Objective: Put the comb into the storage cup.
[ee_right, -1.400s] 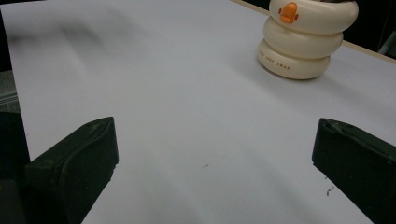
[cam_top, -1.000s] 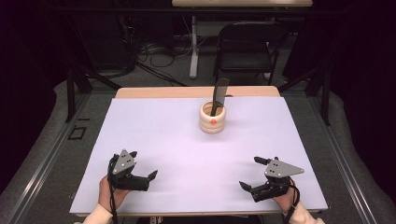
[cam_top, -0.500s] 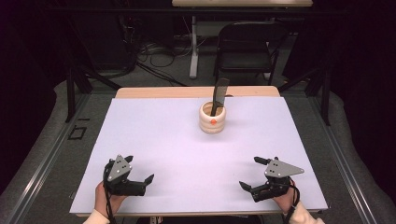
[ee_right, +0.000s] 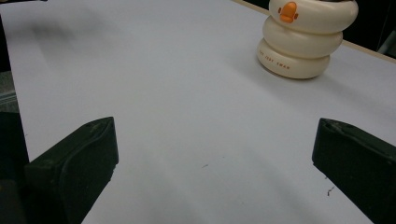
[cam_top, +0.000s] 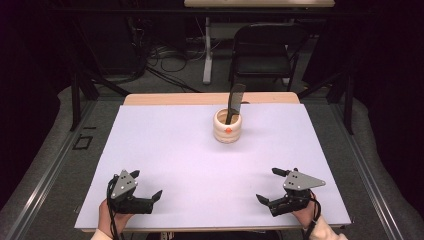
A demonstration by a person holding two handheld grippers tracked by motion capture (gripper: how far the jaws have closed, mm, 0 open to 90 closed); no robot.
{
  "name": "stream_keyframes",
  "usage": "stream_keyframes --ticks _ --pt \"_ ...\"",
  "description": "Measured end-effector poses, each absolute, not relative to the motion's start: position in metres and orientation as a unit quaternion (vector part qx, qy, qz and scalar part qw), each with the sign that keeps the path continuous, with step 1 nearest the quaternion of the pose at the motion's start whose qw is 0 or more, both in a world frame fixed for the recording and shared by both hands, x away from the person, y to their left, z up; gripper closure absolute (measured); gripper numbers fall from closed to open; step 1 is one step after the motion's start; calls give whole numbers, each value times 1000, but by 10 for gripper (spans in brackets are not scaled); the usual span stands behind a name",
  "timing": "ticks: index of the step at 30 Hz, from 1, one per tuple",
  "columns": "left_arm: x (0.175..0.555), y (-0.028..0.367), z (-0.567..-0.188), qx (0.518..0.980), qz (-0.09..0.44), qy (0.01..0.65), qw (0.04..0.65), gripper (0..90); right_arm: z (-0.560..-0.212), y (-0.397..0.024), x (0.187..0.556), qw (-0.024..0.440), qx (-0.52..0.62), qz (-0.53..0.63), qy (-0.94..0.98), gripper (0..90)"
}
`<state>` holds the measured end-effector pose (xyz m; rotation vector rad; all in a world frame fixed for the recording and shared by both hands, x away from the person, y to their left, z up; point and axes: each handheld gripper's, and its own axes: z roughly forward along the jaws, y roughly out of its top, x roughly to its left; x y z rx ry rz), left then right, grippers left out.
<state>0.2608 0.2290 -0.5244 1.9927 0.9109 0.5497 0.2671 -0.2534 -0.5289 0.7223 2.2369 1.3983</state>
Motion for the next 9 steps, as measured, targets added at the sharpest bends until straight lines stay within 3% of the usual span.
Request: stream_keyframes --ticks 9 --pt "263 230 -525 798 216 365 428 0 -529 -254 267 202 257 501 801 0"
